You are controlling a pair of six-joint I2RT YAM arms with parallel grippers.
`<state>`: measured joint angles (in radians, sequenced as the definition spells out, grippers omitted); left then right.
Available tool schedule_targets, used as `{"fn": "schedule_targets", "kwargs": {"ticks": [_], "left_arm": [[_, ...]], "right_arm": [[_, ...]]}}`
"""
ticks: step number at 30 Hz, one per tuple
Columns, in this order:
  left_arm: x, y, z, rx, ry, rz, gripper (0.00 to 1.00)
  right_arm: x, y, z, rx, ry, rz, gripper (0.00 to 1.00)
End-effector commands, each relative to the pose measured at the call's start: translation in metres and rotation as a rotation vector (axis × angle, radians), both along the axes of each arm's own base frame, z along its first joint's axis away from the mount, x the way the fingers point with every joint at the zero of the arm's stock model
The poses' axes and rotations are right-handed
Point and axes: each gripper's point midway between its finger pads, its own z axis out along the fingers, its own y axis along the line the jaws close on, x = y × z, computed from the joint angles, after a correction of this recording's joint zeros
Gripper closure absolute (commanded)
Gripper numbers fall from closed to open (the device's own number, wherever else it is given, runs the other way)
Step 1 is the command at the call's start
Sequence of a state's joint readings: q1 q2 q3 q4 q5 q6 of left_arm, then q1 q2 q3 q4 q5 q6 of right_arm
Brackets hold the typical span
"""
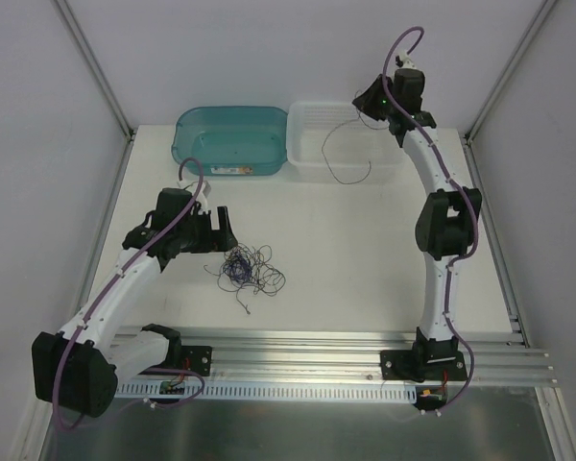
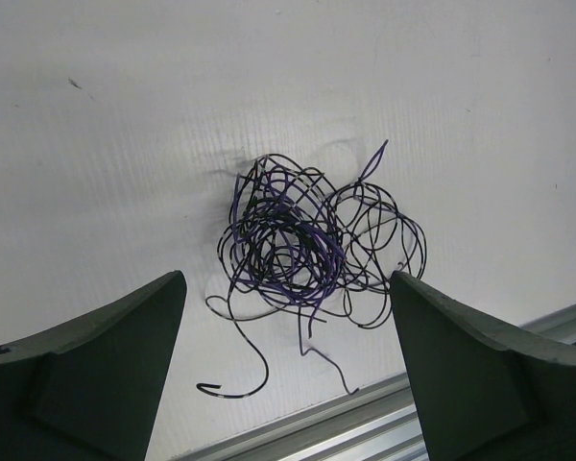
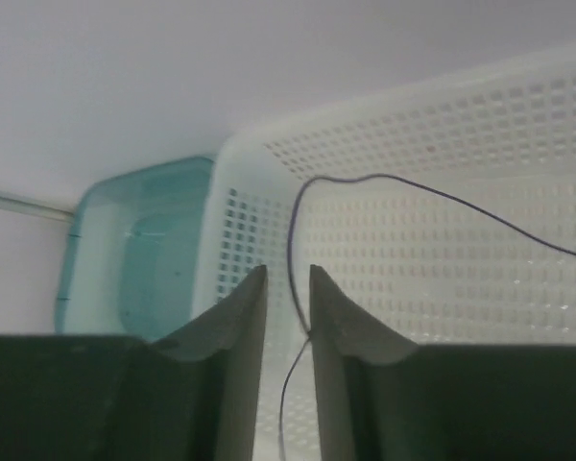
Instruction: Untangle the cables
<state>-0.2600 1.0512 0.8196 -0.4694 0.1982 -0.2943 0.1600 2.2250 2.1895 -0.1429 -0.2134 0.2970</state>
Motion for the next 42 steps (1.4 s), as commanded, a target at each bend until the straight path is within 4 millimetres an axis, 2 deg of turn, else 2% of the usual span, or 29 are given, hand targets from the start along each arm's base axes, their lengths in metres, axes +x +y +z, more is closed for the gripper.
{"fn": "schedule_targets", "kwargs": {"ticks": [1,2,4,5,6,8,9,11,12,15,17,18,19,21,22,24,25,28,32,38,42], "left_arm": [[0.002,0.006,-0.006,0.026,0.006,0.007,0.12],[0.002,0.006,-0.006,0.026,0.007,0.009,0.12],[0.002,0.005,-0.007,0.026,0.011,0.007,0.12],[0.002,0.005,-0.007,0.026,0.011,0.007,0.12],[0.002,0.005,-0.007,0.026,0.011,0.007,0.12],[0.002,0.004,-0.006,0.021,0.009,0.005,0.12],[0.001,0.004,-0.006,0.020,0.010,0.002,0.12],[0.002,0.003,-0.005,0.014,0.008,-0.001,0.12],[0.002,0.003,-0.005,0.013,0.009,-0.001,0.12],[0.001,0.002,-0.004,0.009,0.004,-0.004,0.12],[0.001,0.002,-0.004,0.009,0.004,-0.004,0.12],[0.001,0.002,-0.003,0.009,0.003,-0.004,0.12],[0.000,0.002,-0.003,0.008,0.003,-0.005,0.12],[0.001,0.002,-0.002,0.005,0.001,-0.004,0.12],[0.000,0.002,-0.002,0.006,0.000,-0.006,0.12],[0.000,0.001,-0.002,0.003,-0.001,-0.008,0.12],[0.000,0.001,-0.002,0.004,0.002,-0.011,0.12],[0.000,0.002,-0.001,0.004,-0.004,-0.008,0.12],[0.001,0.003,-0.001,0.010,-0.008,-0.005,0.12],[0.001,0.003,-0.001,0.011,-0.007,-0.007,0.12],[0.000,0.002,-0.003,0.011,0.000,-0.012,0.12]], "right_arm": [[0.019,-0.003,-0.012,0.027,-0.014,-0.023,0.69],[0.017,-0.003,-0.019,0.025,0.003,-0.022,0.55],[0.012,-0.002,-0.029,0.012,0.020,-0.010,0.44],[0.005,-0.003,-0.027,0.001,0.024,-0.005,0.35],[0.002,-0.004,-0.028,-0.024,0.022,0.003,0.31],[-0.011,-0.008,-0.013,-0.059,0.008,0.013,0.26],[-0.018,-0.011,-0.013,-0.081,0.023,0.020,0.24],[-0.031,-0.010,-0.007,-0.144,0.013,0.057,0.23],[-0.044,-0.011,0.000,-0.166,0.021,0.073,0.24],[-0.078,-0.010,-0.002,-0.248,0.043,0.123,0.26],[-0.096,-0.002,-0.004,-0.299,0.034,0.168,0.27],[-0.108,-0.002,0.003,-0.308,0.021,0.176,0.28],[-0.119,0.002,-0.018,-0.319,0.063,0.199,0.31],[-0.131,0.002,-0.031,-0.312,0.085,0.213,0.34],[-0.143,0.001,-0.053,-0.312,0.128,0.224,0.34],[-0.148,0.003,-0.062,-0.295,0.113,0.236,0.36],[-0.157,0.007,-0.079,-0.284,0.140,0.265,0.36],[-0.158,0.009,-0.097,-0.277,0.141,0.276,0.36],[-0.149,0.007,-0.129,-0.283,0.176,0.254,0.36],[-0.124,0.005,-0.141,-0.239,0.149,0.167,0.37],[-0.110,0.005,-0.157,-0.198,0.164,0.116,0.40]]}}
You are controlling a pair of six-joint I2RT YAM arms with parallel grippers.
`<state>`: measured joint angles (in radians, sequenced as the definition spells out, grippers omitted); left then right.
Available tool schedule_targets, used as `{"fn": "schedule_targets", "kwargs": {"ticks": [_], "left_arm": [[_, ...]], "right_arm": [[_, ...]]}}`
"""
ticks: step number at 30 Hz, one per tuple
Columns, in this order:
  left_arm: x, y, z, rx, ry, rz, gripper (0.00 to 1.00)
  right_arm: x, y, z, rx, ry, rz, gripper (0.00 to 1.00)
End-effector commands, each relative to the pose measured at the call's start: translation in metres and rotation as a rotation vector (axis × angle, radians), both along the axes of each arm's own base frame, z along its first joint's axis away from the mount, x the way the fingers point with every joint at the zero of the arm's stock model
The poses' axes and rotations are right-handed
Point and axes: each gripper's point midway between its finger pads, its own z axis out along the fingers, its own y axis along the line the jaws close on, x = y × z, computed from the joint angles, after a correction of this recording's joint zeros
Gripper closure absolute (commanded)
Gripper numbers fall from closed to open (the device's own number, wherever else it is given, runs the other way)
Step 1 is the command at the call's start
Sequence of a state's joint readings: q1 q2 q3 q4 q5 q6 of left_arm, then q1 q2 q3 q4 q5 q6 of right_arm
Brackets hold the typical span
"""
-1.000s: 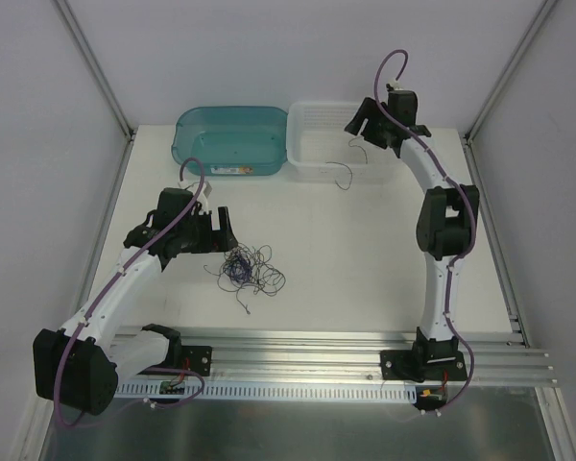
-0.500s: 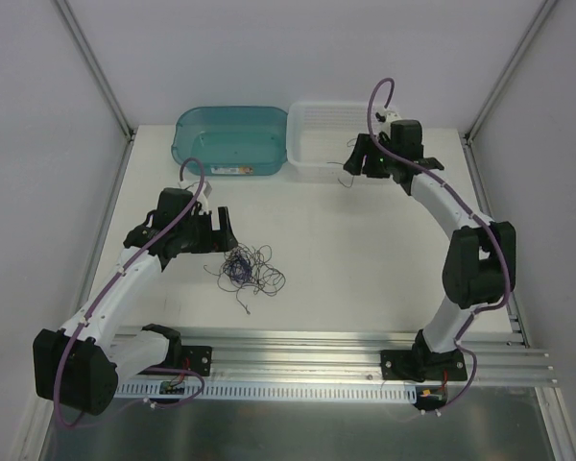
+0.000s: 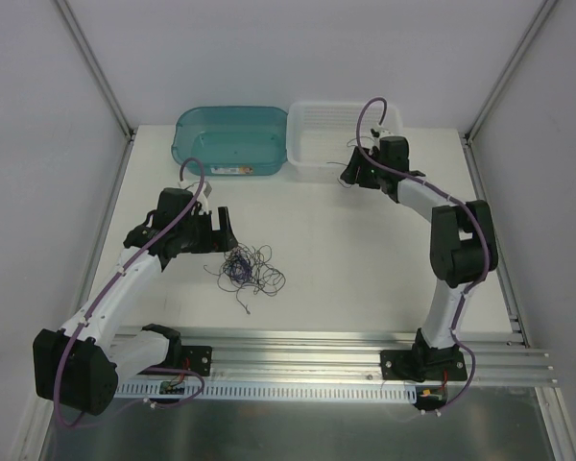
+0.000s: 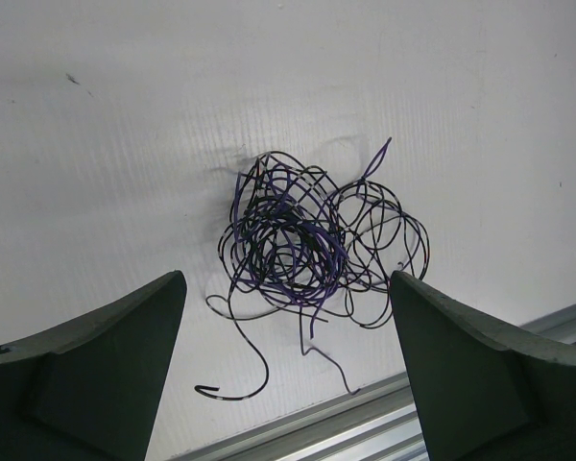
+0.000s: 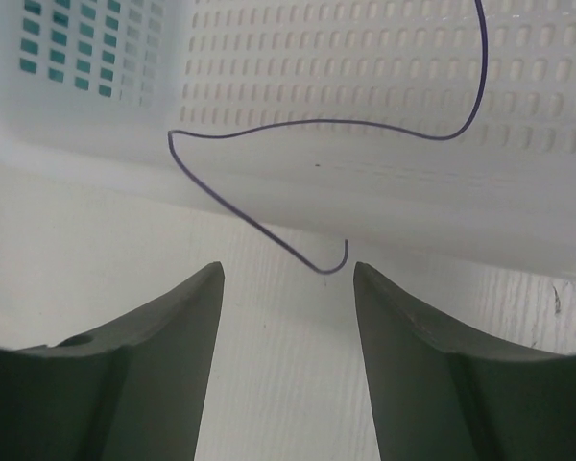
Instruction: Untangle the cables
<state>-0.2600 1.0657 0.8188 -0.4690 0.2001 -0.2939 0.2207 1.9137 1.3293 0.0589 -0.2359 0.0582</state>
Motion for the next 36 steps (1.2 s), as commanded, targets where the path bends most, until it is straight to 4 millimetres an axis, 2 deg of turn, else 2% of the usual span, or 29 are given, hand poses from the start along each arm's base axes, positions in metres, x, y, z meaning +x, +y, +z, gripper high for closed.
{"fn": "schedule_targets", "kwargs": {"ticks": [1,5,8,9,11,13,18,20,21,23,24,27,29,30,31,33,34,35,36], "left_arm": [[0.000,0.003,0.001,0.009,-0.015,-0.012,0.12],[0.000,0.003,0.000,0.011,-0.014,-0.011,0.12],[0.000,0.003,0.000,0.011,-0.012,-0.013,0.11],[0.001,0.003,0.000,0.010,-0.012,-0.012,0.12],[0.001,0.002,0.000,0.009,-0.009,-0.014,0.12],[0.000,0.002,0.000,0.009,-0.009,-0.016,0.12],[0.000,0.002,-0.001,0.010,-0.009,-0.013,0.12],[0.001,0.002,0.000,0.007,-0.010,-0.013,0.12],[0.000,0.002,0.000,0.009,-0.010,-0.013,0.12],[0.000,0.003,0.000,0.009,-0.012,-0.011,0.11],[0.001,0.002,0.000,0.010,-0.011,-0.014,0.12],[0.000,0.003,-0.002,0.010,-0.002,-0.012,0.12],[0.000,0.002,-0.003,0.008,0.001,-0.015,0.11],[0.000,0.001,-0.003,0.006,0.004,-0.017,0.11],[0.000,0.001,-0.003,0.006,0.004,-0.015,0.11],[0.000,0.000,-0.003,0.002,0.005,-0.019,0.11],[0.000,0.000,-0.003,0.003,0.006,-0.020,0.11],[0.000,0.001,-0.004,0.004,0.010,-0.018,0.11],[0.000,0.001,-0.004,0.004,0.009,-0.018,0.11]], "right_arm": [[0.032,0.002,0.014,0.062,-0.101,-0.066,0.41],[0.038,0.006,0.007,0.094,-0.089,-0.081,0.43],[0.041,0.005,0.006,0.098,-0.094,-0.089,0.52],[0.040,0.006,0.006,0.101,-0.093,-0.083,0.59],[0.037,0.007,0.007,0.105,-0.092,-0.071,0.65],[0.033,0.008,0.009,0.105,-0.094,-0.062,0.78],[0.021,0.012,0.027,0.110,-0.110,-0.015,0.99],[0.015,0.013,0.031,0.101,-0.099,-0.003,0.99],[0.011,0.016,0.040,0.108,-0.108,0.014,0.99],[0.004,0.017,0.047,0.102,-0.095,0.023,0.99],[0.001,0.019,0.059,0.101,-0.109,0.025,0.99],[-0.009,0.021,0.076,0.093,-0.104,0.028,0.99],[-0.005,0.022,0.103,0.108,-0.142,0.023,0.99],[-0.006,0.019,0.102,0.092,-0.109,0.010,0.99],[0.006,0.019,0.120,0.093,-0.142,-0.003,0.99],[0.019,0.014,0.125,0.072,-0.141,-0.039,0.99],[0.030,0.014,0.117,0.066,-0.129,-0.050,0.99],[0.042,0.014,0.133,0.079,-0.164,-0.065,0.99],[0.050,0.012,0.138,0.092,-0.171,-0.101,0.96]]}}
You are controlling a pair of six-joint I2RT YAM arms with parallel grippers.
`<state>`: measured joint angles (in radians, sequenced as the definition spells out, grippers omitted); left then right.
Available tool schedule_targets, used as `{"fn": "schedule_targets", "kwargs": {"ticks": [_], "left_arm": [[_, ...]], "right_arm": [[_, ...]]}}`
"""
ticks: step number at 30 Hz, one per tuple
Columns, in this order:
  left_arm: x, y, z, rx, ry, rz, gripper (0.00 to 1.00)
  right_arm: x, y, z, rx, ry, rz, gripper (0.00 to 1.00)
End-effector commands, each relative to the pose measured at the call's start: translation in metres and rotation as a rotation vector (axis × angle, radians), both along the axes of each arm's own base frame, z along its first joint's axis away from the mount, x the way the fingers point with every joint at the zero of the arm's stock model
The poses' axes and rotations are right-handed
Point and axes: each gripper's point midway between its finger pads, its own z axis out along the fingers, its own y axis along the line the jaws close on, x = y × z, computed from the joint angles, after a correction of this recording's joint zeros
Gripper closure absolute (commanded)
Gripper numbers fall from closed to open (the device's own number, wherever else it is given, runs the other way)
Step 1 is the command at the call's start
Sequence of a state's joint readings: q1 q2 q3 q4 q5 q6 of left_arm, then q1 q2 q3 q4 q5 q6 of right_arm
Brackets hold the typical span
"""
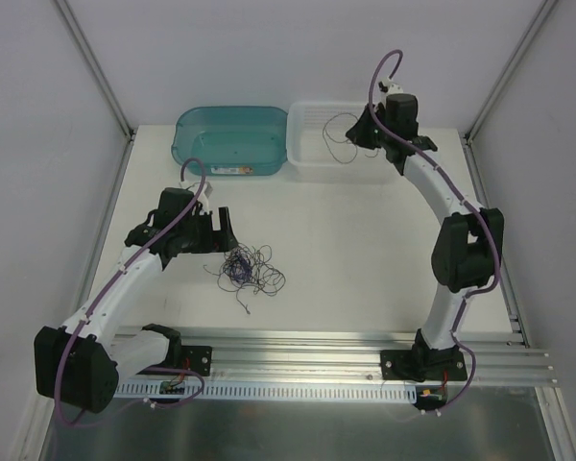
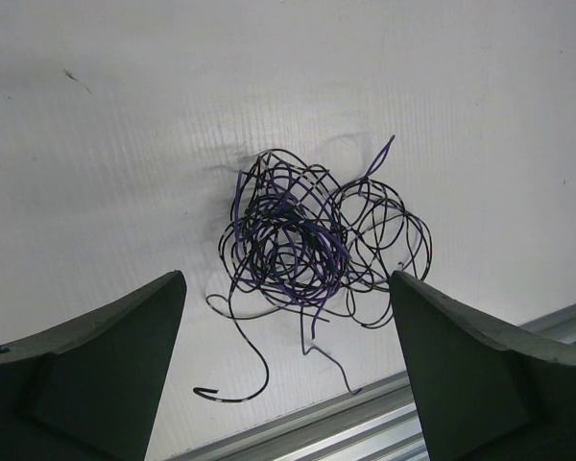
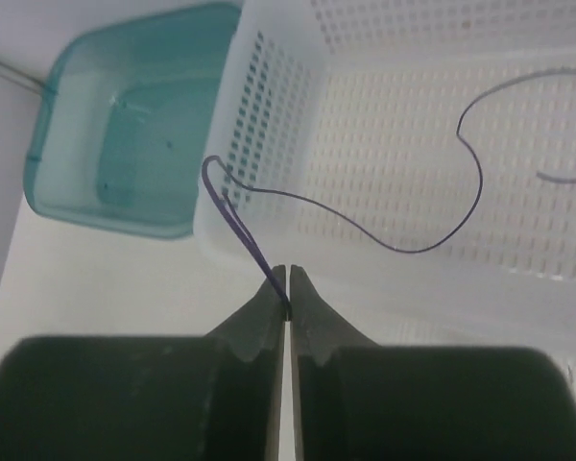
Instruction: Untangle the cables
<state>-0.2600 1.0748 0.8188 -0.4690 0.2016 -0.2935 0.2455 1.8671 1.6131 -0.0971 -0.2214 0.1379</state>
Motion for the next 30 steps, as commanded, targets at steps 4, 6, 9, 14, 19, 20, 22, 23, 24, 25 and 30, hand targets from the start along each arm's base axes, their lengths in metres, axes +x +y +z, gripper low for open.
{"fn": "schedule_targets", "kwargs": {"ticks": [4,6,9,14,19,20,22,23,24,25,30], "left_arm": [[0.000,0.002,-0.003,0.008,0.001,-0.014,0.11],[0.000,0.002,-0.004,0.009,0.006,-0.014,0.11],[0.000,0.000,-0.004,0.003,0.011,-0.020,0.11],[-0.001,-0.002,-0.004,-0.009,0.017,-0.028,0.11],[-0.003,-0.006,-0.003,-0.032,0.026,-0.035,0.11],[-0.004,-0.007,-0.004,-0.035,0.030,-0.036,0.11],[-0.005,-0.010,-0.004,-0.052,0.042,-0.041,0.11],[-0.006,-0.011,-0.006,-0.060,0.051,-0.044,0.11],[-0.007,-0.012,-0.006,-0.064,0.056,-0.048,0.11],[-0.008,-0.013,-0.008,-0.067,0.063,-0.052,0.11],[-0.017,-0.023,-0.021,-0.110,0.150,-0.055,0.12]], "right_arm": [[0.055,-0.018,0.004,0.006,-0.016,-0.168,0.63],[0.063,-0.025,-0.003,0.001,-0.007,-0.209,0.41],[0.057,-0.032,0.000,-0.004,-0.015,-0.227,0.25],[0.024,-0.033,0.017,-0.051,-0.040,-0.171,0.17],[-0.056,-0.011,0.004,-0.131,0.037,-0.028,0.17],[-0.071,-0.003,0.000,-0.130,0.055,0.007,0.17],[-0.112,0.012,-0.016,-0.133,0.102,0.073,0.17],[-0.131,0.024,-0.025,-0.135,0.125,0.111,0.17],[-0.144,0.031,-0.027,-0.112,0.137,0.119,0.17],[-0.156,0.038,-0.030,-0.103,0.145,0.139,0.18],[-0.240,0.084,-0.058,-0.087,0.191,0.259,0.18]]}}
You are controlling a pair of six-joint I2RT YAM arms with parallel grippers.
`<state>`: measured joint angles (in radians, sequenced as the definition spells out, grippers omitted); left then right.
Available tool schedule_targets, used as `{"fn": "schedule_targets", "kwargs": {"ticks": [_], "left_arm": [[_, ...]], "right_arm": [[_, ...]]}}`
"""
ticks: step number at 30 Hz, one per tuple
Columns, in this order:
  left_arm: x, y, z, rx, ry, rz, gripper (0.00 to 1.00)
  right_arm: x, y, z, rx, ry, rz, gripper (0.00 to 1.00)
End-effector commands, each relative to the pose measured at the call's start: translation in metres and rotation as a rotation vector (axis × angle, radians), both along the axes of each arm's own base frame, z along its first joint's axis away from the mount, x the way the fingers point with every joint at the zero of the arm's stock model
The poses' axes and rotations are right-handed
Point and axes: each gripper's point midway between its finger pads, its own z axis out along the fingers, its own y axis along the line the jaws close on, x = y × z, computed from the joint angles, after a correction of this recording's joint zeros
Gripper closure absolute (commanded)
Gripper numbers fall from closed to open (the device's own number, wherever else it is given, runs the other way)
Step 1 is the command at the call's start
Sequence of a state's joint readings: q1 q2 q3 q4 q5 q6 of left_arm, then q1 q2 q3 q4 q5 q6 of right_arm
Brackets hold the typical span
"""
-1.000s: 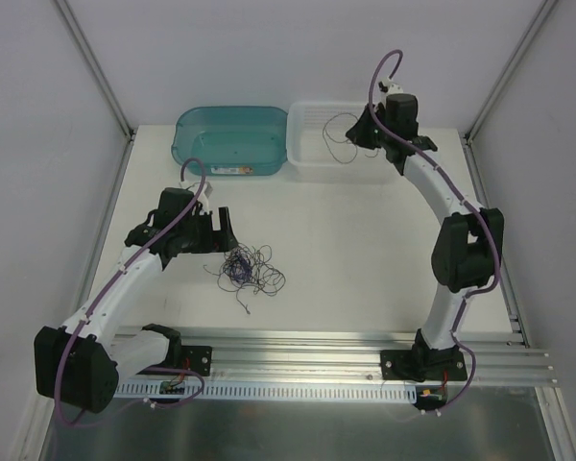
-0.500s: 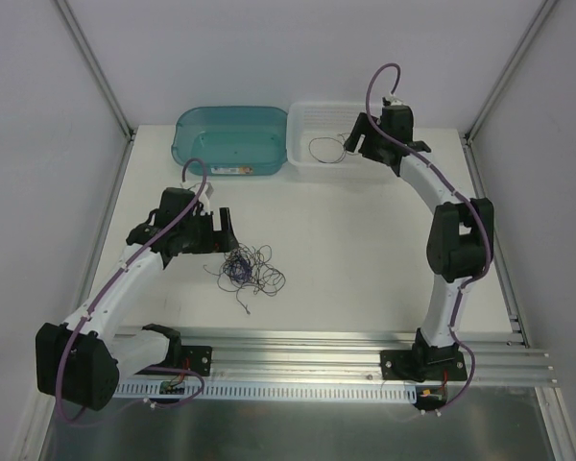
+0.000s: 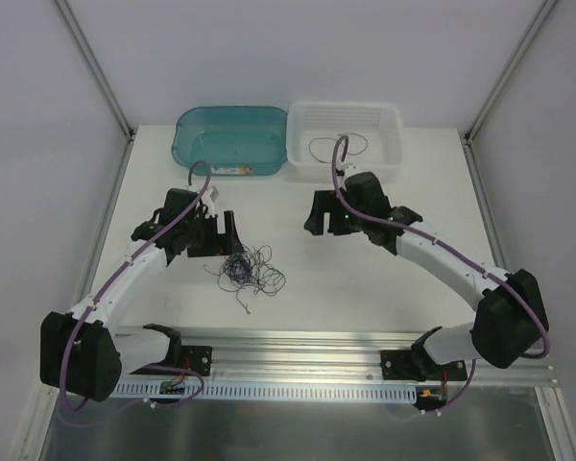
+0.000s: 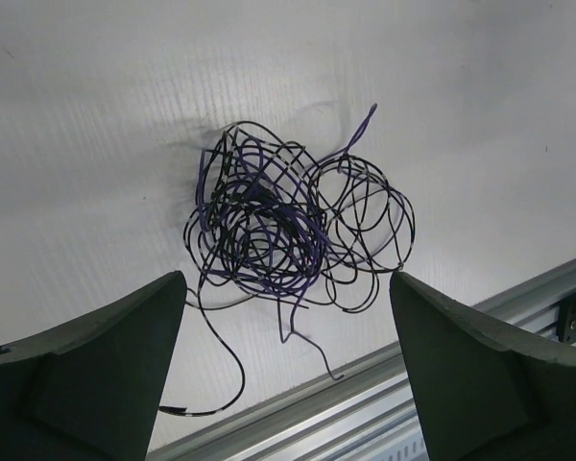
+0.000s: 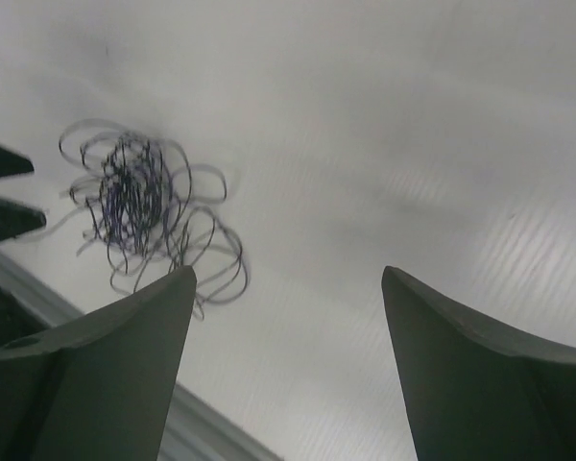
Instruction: Untangle the cables
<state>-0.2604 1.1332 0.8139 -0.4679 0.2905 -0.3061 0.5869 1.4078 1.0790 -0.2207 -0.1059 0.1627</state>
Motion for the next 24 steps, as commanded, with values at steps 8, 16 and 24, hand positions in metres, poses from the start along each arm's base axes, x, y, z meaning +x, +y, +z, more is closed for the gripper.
{"fn": "schedule_targets", "kwargs": {"ticks": [8,16,24], "left_arm": [[-0.037,0.001,-0.030,-0.062,0.127,0.128,0.12],[-0.052,0.027,-0.033,-0.104,-0.002,0.355,0.12],[-0.064,0.023,-0.036,-0.195,-0.018,0.389,0.15]], "right_arm": [[-0.109,0.078,-0.021,0.090,-0.026,0.153,0.18],[-0.109,0.120,-0.037,0.055,-0.052,0.250,0.18],[-0.090,0.171,-0.049,0.063,-0.067,0.323,0.17]]}}
